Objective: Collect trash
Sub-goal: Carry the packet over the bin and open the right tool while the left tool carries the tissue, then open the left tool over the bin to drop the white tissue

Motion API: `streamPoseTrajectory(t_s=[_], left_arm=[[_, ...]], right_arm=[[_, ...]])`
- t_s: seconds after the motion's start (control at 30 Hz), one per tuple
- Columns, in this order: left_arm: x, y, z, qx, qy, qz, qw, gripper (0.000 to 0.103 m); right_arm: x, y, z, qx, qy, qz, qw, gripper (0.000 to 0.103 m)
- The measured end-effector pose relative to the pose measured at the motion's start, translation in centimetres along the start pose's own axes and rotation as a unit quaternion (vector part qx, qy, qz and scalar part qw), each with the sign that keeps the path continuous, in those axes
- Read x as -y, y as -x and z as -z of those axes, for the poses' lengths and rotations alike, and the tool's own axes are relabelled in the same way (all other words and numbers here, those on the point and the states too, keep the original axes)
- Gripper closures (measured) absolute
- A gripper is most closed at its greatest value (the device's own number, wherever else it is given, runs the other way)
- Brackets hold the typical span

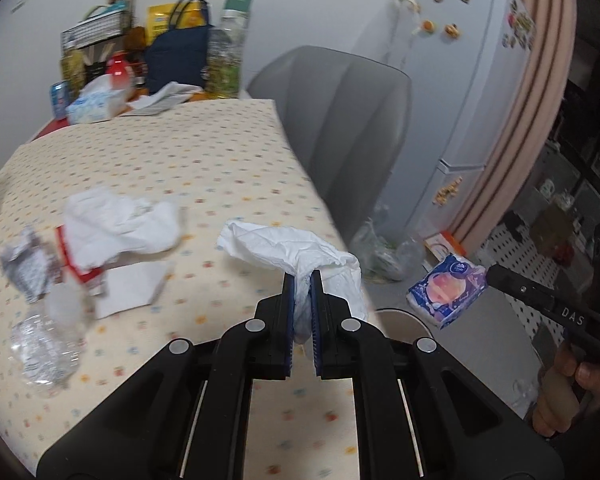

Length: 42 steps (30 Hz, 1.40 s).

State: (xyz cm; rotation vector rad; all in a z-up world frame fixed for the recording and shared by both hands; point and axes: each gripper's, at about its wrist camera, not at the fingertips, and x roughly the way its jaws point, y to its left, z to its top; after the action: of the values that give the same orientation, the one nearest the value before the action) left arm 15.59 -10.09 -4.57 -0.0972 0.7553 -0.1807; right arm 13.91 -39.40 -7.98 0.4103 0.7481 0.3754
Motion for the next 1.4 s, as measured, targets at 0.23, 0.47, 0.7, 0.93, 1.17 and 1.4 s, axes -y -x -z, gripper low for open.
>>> streamPoseTrajectory(t_s=[0.23, 0.47, 0.7, 0.93, 1.17, 1.4], left_arm=[[6.3, -4.6, -0.7, -0.033, -0.049, 0.036, 0.9976, 0.095], [10.5, -8.2, -0.8, -0.060, -0.077, 0.056, 0.9937, 0.095], [12.6, -9.5, -0.6, -0.078, -0.095, 0.063, 0.9904, 0.095], [15.3, -11.2, 0.0, -0.101, -0.115, 0.086, 0.9846, 0.095], [19.4, -12.6, 0.7, -0.121, -0.144, 0.113, 0.9757, 0.094], [20.8, -12.8, 1.1, -0.120, -0.148, 0.105, 0.9761, 0.029]], right_arm=[[8.0, 1.5, 0.5, 0.006, -0.051, 0.053, 0.997, 0.101], [13.3, 0.4, 1.8, -0.009, -0.087, 0.077, 0.993, 0.097], [18.0, -1.2, 4.3, -0.041, -0.146, 0.117, 0.982, 0.048], [20.1, 1.3, 4.8, -0.027, -0.159, 0.142, 0.977, 0.044], [21.8, 4.7, 5.0, -0.003, -0.175, 0.162, 0.971, 0.041], [22.7, 6.9, 5.2, 0.012, -0.184, 0.176, 0.967, 0.040]])
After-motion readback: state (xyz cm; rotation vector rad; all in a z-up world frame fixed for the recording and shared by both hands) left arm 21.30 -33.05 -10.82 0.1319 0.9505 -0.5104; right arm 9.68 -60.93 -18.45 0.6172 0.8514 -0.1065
